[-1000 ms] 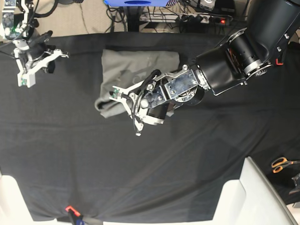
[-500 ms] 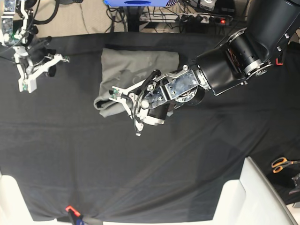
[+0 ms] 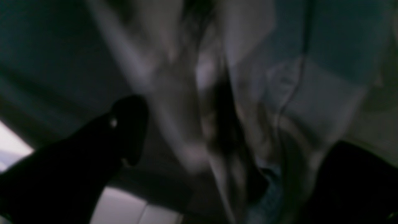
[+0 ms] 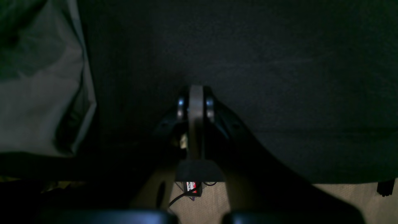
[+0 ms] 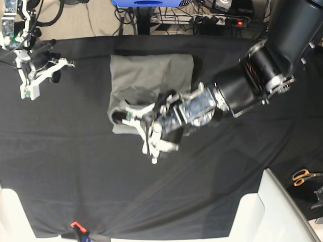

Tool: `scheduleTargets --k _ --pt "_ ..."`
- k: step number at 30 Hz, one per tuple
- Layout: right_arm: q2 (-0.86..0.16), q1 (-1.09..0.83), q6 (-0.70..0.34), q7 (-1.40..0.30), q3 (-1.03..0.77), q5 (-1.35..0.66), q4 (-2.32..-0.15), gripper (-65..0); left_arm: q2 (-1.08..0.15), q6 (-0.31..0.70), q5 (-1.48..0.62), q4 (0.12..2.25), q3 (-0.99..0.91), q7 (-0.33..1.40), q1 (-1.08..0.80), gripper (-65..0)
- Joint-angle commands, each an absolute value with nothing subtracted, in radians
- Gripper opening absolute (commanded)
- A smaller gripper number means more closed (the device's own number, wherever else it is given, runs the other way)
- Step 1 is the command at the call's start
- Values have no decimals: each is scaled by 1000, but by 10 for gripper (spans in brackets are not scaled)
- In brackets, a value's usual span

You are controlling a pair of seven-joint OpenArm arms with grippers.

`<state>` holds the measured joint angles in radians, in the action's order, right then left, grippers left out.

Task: Fold the T-shirt properly
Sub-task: 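Drag the bundle with the left gripper to square it, then release, then press both grippers on the bundle's sides to straighten it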

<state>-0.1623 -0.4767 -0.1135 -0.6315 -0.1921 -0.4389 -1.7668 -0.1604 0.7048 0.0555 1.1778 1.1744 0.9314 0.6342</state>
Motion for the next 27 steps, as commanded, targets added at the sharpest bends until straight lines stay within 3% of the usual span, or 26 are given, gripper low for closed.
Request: scheduleTargets --k 1,8,17,19,22,23,27 --pt "-171 -476 -114 -613 -196 -446 -1788 -648 -153 698 70 1194 1164 938 690 -148" --pt "-171 -489 -114 -613 -194 -444 -1788 -648 -140 698 62 1283 1073 1004 766 -151" --pt "-171 -504 -120 -613 -193 -444 -1801 -648 -180 698 62 1484 977 1090 562 -174" --pt "-171 -518 -120 -611 -191 -444 -1816 -648 -196 698 62 1600 858 1116 463 -276" --pt "-176 -533 -120 -610 -157 -443 -1851 -648 -226 698 73 1790 710 1121 298 -591" --pt "-176 -541 -120 -608 -145 -443 -1862 -648 -234 698 73 1830 670 1119 251 -650" --pt "-216 -539 -140 -608 -22 -441 -1885 -648 -237 698 74 1897 533 1113 59 -650"
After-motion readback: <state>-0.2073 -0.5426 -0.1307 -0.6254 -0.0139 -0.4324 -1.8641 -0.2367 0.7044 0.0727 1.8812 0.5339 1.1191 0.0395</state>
